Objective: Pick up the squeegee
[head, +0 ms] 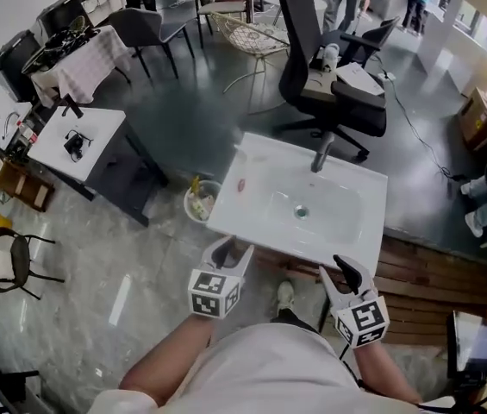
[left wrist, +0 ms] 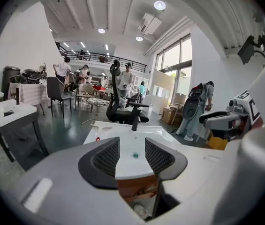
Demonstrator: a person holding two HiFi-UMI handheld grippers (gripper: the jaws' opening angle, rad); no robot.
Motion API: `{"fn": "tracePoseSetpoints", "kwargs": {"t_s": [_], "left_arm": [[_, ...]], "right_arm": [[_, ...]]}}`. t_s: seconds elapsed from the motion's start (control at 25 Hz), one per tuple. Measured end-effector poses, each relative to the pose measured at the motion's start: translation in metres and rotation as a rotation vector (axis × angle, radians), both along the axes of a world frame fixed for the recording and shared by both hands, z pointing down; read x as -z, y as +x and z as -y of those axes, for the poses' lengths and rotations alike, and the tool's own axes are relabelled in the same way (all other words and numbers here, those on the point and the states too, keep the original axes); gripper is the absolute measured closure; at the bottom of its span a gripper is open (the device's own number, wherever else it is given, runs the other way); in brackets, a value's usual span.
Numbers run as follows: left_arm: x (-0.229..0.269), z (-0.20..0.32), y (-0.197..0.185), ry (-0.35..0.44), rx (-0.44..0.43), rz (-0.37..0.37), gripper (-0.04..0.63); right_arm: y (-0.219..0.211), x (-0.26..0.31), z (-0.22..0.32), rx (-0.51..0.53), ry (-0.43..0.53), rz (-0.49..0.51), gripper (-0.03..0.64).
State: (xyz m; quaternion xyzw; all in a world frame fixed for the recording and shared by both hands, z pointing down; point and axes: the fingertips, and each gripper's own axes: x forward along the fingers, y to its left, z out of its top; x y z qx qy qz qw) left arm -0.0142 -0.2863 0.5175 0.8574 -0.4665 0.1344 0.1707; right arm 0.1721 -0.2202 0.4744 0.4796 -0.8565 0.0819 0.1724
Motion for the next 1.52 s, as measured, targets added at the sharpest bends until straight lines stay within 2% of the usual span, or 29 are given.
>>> {"fn": "tracePoseSetpoints", "kwargs": {"t_s": [0.16,0.32,0.68,0.84,0.96,1.12,1.32,1.4,1.52], "left_arm": [[-0.02,0.07,0.009,-0.015,0.08,0.062,0.414],[-0.044,0.132,0.018,-0.047,0.146,0.092,0.41],[-0.108,0.255,0.018,-0.093,0.239,0.216,0.399],[-0.134,0.295,0.014,-0.126,0.246,0.274,0.399],[-0.152,0.315,0.012,-0.145,0.24,0.313,0.399],[-0.171,0.327,0.012,-0.182,0.245,0.306,0.402],[-0.185,0.337,0.012,-0.211,0.253,0.328,0.442],[-0.19,0.338,0.012,-0.219,0.249,0.349,0.486],[-0.189,0.337,0.013,-0.22,0.241,0.368,0.488]], "right_arm": [[0.037,-0.003,0.047,0.022,-0.016,0.007,0.492],[0.077,-0.019,0.074,0.027,-0.077,0.01,0.492],[0.154,-0.042,0.115,-0.034,-0.154,0.008,0.492],[0.174,-0.05,0.126,-0.054,-0.19,-0.003,0.492],[0.181,-0.057,0.134,-0.057,-0.222,0.007,0.492],[0.189,-0.064,0.142,-0.068,-0.25,0.011,0.492],[0.19,-0.07,0.151,-0.058,-0.268,0.02,0.492],[0.19,-0.071,0.152,-0.054,-0.278,0.019,0.492],[0.189,-0.072,0.151,-0.047,-0.287,0.015,0.492]]}}
